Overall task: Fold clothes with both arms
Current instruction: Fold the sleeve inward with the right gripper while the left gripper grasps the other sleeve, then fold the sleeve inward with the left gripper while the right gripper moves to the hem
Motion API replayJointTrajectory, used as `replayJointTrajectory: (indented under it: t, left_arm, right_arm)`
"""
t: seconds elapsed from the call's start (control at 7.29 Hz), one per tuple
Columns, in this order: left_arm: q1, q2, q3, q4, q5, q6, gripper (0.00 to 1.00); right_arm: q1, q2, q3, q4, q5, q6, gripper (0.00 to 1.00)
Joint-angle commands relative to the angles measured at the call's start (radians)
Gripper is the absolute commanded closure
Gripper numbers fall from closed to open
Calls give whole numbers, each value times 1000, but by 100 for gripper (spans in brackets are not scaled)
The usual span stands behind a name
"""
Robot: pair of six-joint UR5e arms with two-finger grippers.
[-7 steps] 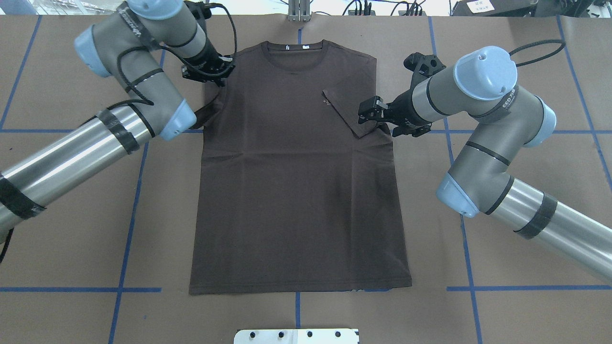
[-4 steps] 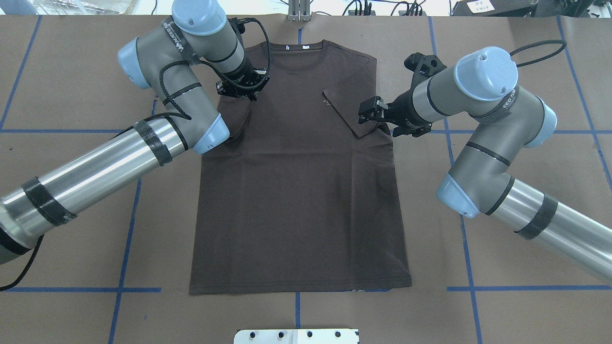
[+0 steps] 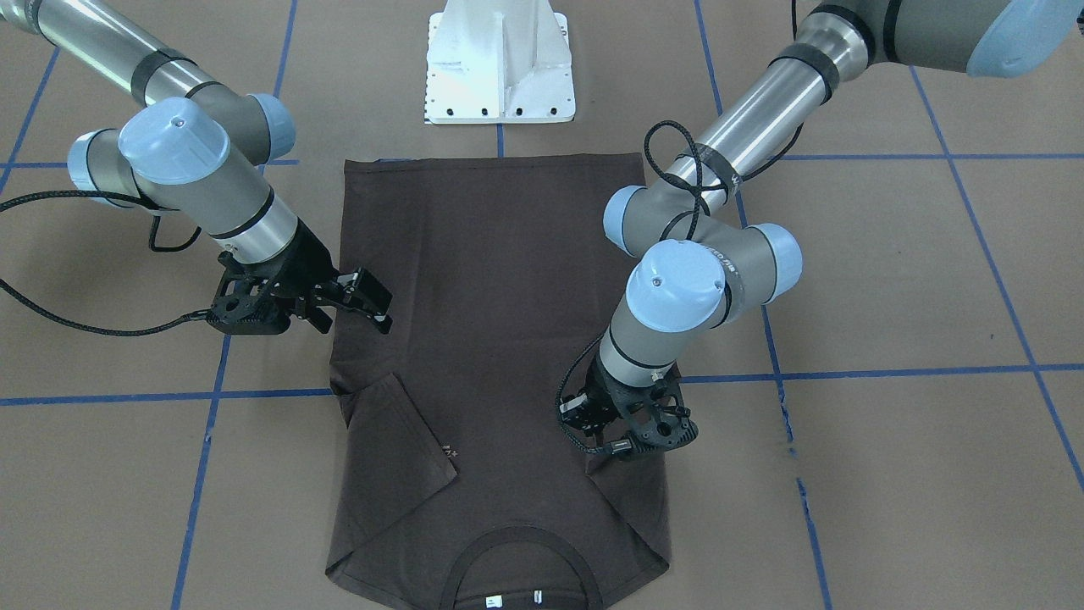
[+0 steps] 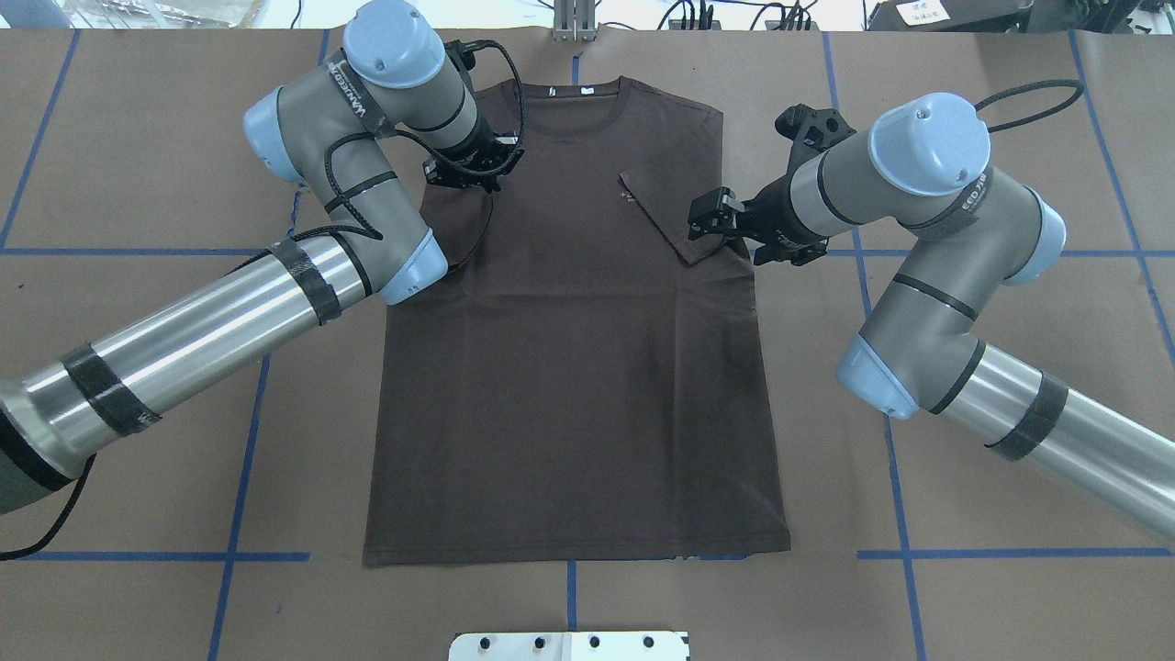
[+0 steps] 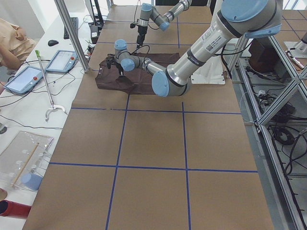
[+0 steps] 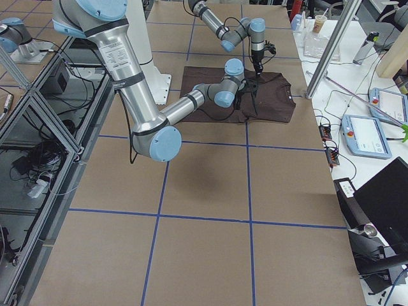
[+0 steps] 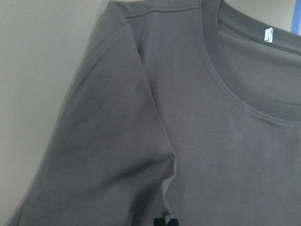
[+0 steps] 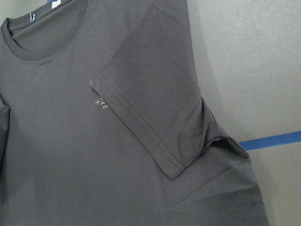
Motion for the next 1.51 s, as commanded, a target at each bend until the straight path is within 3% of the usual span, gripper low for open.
replayJointTrajectory:
  t: [0.0, 0.14, 0.27, 0.41, 0.55, 0.69, 0.96, 1.1, 1.37]
  left_arm:
    - [6, 86, -192, -1, -4, -76, 21]
    - [44, 198, -385, 6, -4, -82, 20]
    - [59, 284, -511, 9, -6, -82, 20]
    - [61, 333, -583, 12, -32, -82, 21]
    - [63, 337, -591, 11, -27, -82, 21]
    - [66, 346, -589, 6, -24, -82, 20]
    - [66, 349, -589, 6, -21, -82, 20]
    - [66, 351, -589, 5, -21, -82, 18]
    - [66, 351, -591, 6, -11, -82, 17]
  right_arm:
    - [-20, -10, 47, -11, 1, 74, 0]
    - [-99, -36, 98, -13, -65, 182, 0]
    - [-215, -126, 208, -25, -193, 226, 0]
    - [-365, -214, 370, -178, -358, 269, 3]
    - [-502, -271, 498, -335, -503, 357, 8]
    - [-603, -323, 519, -374, -579, 516, 16]
    - [-691, -447, 519, -370, -634, 693, 21]
    - [-714, -457, 519, -372, -651, 700, 23]
    - [-721, -452, 522, -373, -650, 700, 59]
